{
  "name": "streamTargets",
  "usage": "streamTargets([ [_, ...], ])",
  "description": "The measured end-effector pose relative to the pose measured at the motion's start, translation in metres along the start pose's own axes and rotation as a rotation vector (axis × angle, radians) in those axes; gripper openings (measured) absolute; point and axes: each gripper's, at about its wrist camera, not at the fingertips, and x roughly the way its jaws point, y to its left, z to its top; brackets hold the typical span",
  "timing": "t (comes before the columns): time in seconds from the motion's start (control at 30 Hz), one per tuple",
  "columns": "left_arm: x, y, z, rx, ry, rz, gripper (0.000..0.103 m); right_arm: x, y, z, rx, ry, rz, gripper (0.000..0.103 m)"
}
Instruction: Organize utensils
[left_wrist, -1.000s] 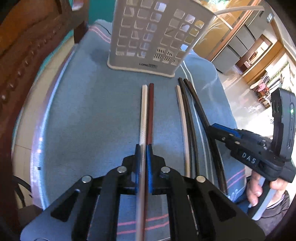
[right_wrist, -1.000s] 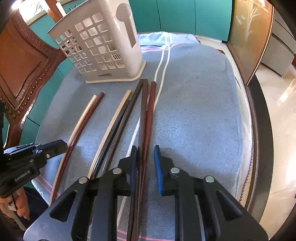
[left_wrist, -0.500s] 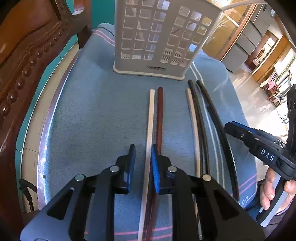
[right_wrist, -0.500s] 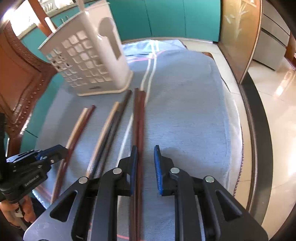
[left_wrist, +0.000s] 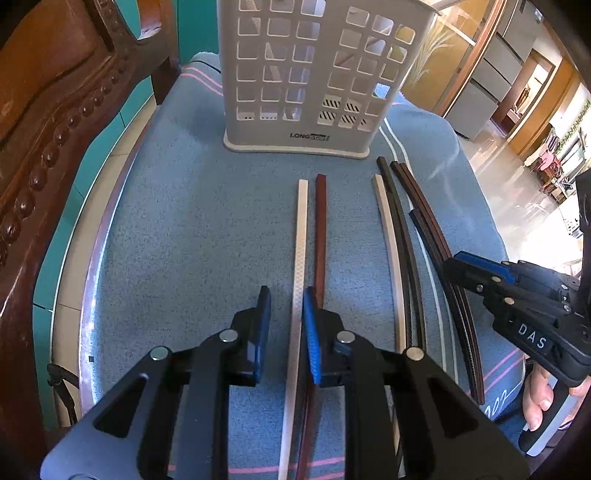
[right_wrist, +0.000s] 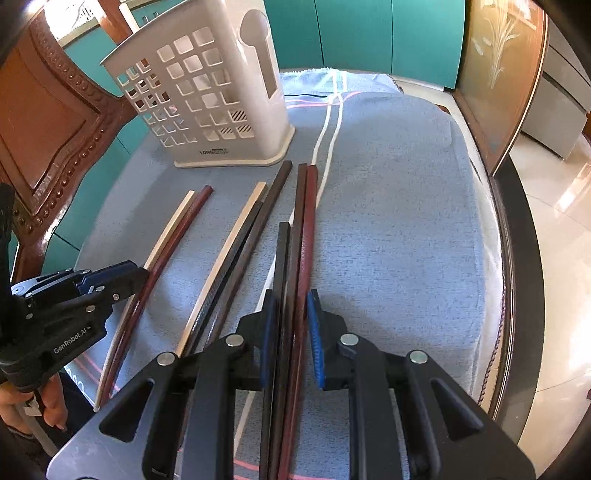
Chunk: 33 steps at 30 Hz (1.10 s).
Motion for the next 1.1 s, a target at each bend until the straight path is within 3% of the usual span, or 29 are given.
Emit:
streamTargets([
  [0.27,0.003,0.007,0.003,-0.019,0.015,0.006,0.02,-0.002,-0.017,0.002,0.058,0.03,0.012,0.01],
  [0.37,0.002,0.009,0.004,-0.019,0.006,0.033,0.028,-0.006,-0.018,0.003,0.059,0.002,0.006,0.011],
  [0.63,0.003,0.002,0.005,0.011,0.004,0.047,0.031,0.0,-0.014,-0.001,0.042,0.026,0.002,0.012],
  [0.83,0.001,0.003,0.006,0.005,0.004,0.051,0.031,-0.004,-0.006,-0.004,-0.001,0.006,0.011,0.007],
  [0.97,0.001,0.008,0.004,-0.001,0.004,0.054,0.024,-0.006,-0.007,-0.004,-0.011,0.012,0.021,0.006],
  [1.1,-0.001,0.019,0.004,-0.022,0.003,0.052,0.024,-0.005,-0.027,0.0,0.067,0.027,0.005,0.006],
])
